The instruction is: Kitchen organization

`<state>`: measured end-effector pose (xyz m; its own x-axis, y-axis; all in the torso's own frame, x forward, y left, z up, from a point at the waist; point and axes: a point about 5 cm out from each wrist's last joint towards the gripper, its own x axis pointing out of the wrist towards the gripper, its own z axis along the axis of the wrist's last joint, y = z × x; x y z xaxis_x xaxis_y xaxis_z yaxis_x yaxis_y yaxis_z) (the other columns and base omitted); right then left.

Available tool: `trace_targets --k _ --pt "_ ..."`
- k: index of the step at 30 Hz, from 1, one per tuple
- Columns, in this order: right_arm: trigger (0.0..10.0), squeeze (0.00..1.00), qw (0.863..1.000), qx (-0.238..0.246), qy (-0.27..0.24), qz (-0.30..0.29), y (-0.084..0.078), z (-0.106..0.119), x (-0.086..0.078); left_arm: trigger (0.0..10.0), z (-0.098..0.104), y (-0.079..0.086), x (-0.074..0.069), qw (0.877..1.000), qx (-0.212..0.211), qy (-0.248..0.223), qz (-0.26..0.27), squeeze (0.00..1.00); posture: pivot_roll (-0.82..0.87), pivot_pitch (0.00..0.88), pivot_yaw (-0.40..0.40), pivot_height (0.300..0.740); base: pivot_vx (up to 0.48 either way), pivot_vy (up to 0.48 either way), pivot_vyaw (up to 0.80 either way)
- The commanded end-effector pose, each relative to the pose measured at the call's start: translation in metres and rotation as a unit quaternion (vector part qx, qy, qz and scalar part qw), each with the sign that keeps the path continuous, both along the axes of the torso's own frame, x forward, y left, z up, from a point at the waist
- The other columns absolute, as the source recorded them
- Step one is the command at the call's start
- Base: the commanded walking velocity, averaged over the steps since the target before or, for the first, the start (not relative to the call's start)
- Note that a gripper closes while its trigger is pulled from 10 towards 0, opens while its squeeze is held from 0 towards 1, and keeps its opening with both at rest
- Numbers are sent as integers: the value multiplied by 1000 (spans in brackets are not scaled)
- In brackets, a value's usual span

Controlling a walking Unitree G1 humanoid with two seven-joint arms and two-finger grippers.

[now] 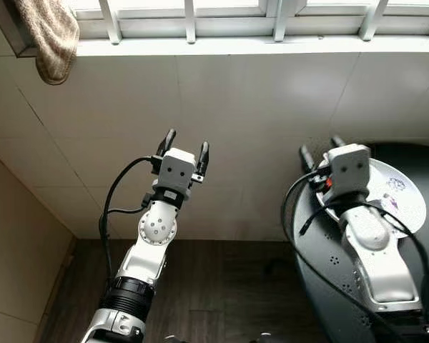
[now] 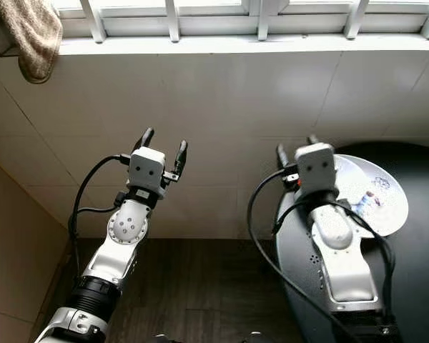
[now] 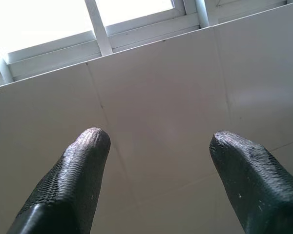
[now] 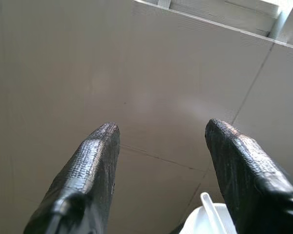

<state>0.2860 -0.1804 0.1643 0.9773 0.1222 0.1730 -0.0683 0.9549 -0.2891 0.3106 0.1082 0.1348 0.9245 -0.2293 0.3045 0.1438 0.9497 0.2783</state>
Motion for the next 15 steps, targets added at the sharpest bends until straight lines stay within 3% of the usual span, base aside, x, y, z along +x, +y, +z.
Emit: trace_targets --k 1,7,10,11,12,13,15 --pt "10000 1000 1000 -14 -14 0 -1 5 -4 10000 0 5 -1 1000 2 3 5 0 -212 0 -9 740 0 0 0" --pt "10000 1000 1000 -21 -15 10 5 4 -6 10000 -1 3 -3 1000 3 5 3 0 -210 0 -8 740 0 0 0" --pt "10000 1000 999 -34 -16 12 9 2 -5 10000 -1 4 -3 1000 4 7 3 0 -205 0 -3 740 0 254 0" --pt "10000 780 999 -35 -17 12 9 2 -5 10000 -1 4 -3 1000 4 8 3 0 -205 0 -3 740 0 326 0" --pt "10000 780 999 -36 -17 12 10 3 -5 10000 -1 4 -3 1000 5 8 2 0 -205 0 -3 740 0 326 0" --pt "10000 0 999 -42 -17 13 11 2 -5 10000 -1 4 -3 1000 5 8 2 0 -206 0 1 740 0 345 0" --pt "10000 0 999 -50 -16 14 12 1 -4 10000 -1 5 -3 1000 6 8 1 0 -206 0 1 740 0 172 0"
